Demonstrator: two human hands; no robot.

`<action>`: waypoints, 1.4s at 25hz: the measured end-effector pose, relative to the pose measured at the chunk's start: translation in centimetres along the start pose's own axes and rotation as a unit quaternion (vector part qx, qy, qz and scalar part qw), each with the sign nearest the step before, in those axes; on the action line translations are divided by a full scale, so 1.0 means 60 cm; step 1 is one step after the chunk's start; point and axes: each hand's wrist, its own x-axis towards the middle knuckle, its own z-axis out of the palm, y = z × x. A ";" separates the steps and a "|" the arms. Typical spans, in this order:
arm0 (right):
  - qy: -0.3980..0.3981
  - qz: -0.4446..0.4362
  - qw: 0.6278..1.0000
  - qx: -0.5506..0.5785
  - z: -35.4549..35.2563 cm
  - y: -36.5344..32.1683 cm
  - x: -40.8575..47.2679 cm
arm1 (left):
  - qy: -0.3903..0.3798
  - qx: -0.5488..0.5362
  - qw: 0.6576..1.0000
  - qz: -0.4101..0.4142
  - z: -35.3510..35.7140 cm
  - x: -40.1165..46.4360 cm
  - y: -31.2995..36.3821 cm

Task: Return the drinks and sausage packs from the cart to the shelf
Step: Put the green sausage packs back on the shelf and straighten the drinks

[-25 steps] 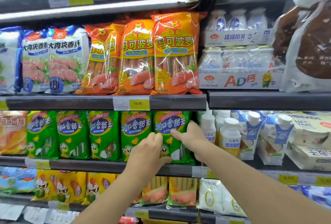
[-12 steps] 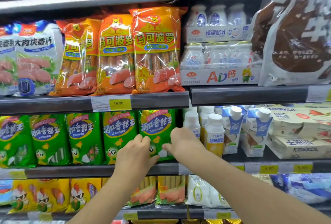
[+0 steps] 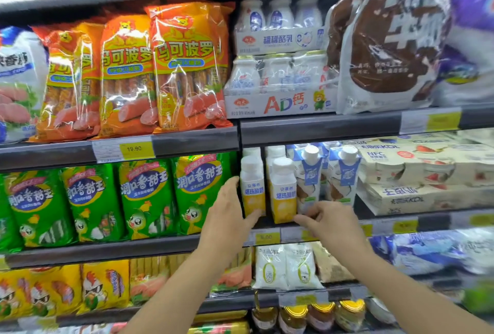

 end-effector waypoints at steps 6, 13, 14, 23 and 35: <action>-0.009 -0.007 0.997 -0.070 0.030 -0.007 0.024 | -0.014 -0.021 0.995 -0.093 0.037 0.031 0.028; -0.016 0.006 0.996 -0.090 0.032 -0.009 0.029 | 0.003 -0.011 0.994 -0.105 0.051 0.036 0.034; -0.016 0.007 0.996 -0.092 0.032 -0.010 0.030 | 0.004 -0.012 0.995 -0.104 0.050 0.036 0.033; 0.003 0.008 0.994 -0.110 0.032 -0.021 0.027 | -0.005 -0.047 0.993 -0.108 0.043 0.026 0.030; 0.123 0.049 0.988 0.074 -0.050 0.077 -0.006 | 0.124 -0.028 0.992 0.022 -0.009 -0.045 0.017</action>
